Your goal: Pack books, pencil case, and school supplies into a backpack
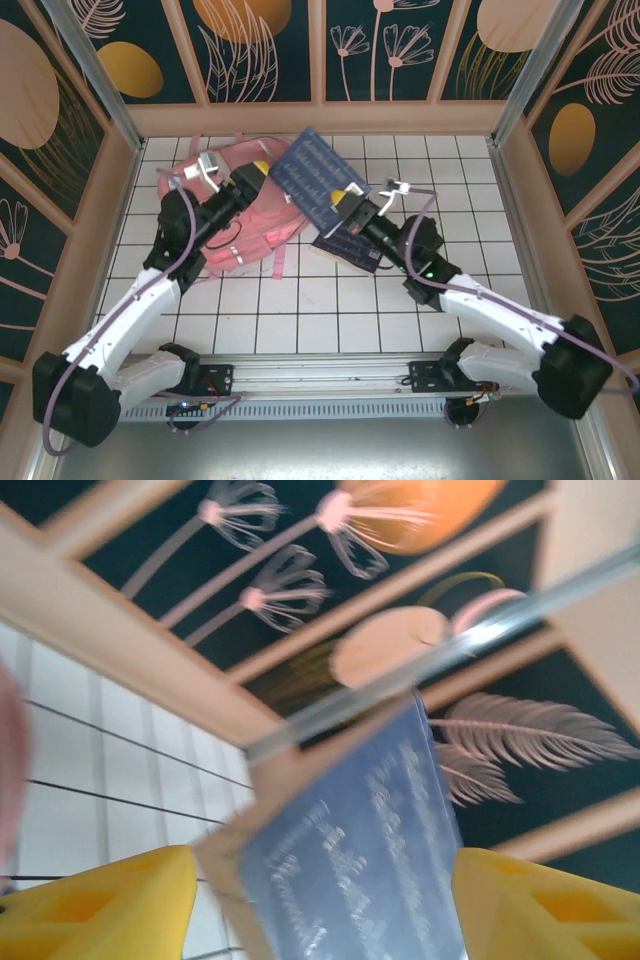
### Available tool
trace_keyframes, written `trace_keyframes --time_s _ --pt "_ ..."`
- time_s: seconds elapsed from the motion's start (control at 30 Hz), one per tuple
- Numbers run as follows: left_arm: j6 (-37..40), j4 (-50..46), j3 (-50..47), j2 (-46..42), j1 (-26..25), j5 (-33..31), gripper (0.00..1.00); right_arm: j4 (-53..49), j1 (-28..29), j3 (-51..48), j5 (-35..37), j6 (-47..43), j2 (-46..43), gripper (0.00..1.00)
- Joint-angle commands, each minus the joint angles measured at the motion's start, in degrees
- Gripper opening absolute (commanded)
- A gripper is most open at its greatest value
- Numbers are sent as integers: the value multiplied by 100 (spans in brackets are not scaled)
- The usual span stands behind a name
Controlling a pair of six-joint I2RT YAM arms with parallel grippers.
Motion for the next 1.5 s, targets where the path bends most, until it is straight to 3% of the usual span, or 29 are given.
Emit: trace_keyframes --time_s 0.0,0.1,0.27,0.43,0.67,0.97,1.13,1.23,1.47 --pt "740 -2240 915 803 73 -821 69 -1821 -421 240 804 -443 -586 0" --pt "912 -2726 1885 1891 136 -477 67 -2416 -674 126 899 -529 -981 0" --pt "953 -3799 3368 3377 268 -535 62 -2978 -775 -197 1325 -603 -1663 0" --pt "728 -3777 3843 4193 480 -281 56 -3247 -866 -412 1439 -675 -2103 0" --pt "746 -3846 4179 4638 491 -396 53 -3375 -975 -539 1423 -688 -2221 0" --pt "1174 -3860 4721 5297 495 -70 44 -3256 -1042 -636 1264 -658 -2045 0" --pt "1472 -3724 4971 5576 497 202 24 -3197 -1050 -713 1212 -640 -1985 0" --pt "1719 -3891 5147 5725 498 156 0 -3229 -1055 -695 1202 -632 -1903 0" --pt "2584 -4310 5392 5194 491 447 0 -3590 -1155 -267 1172 -1138 -1520 0"
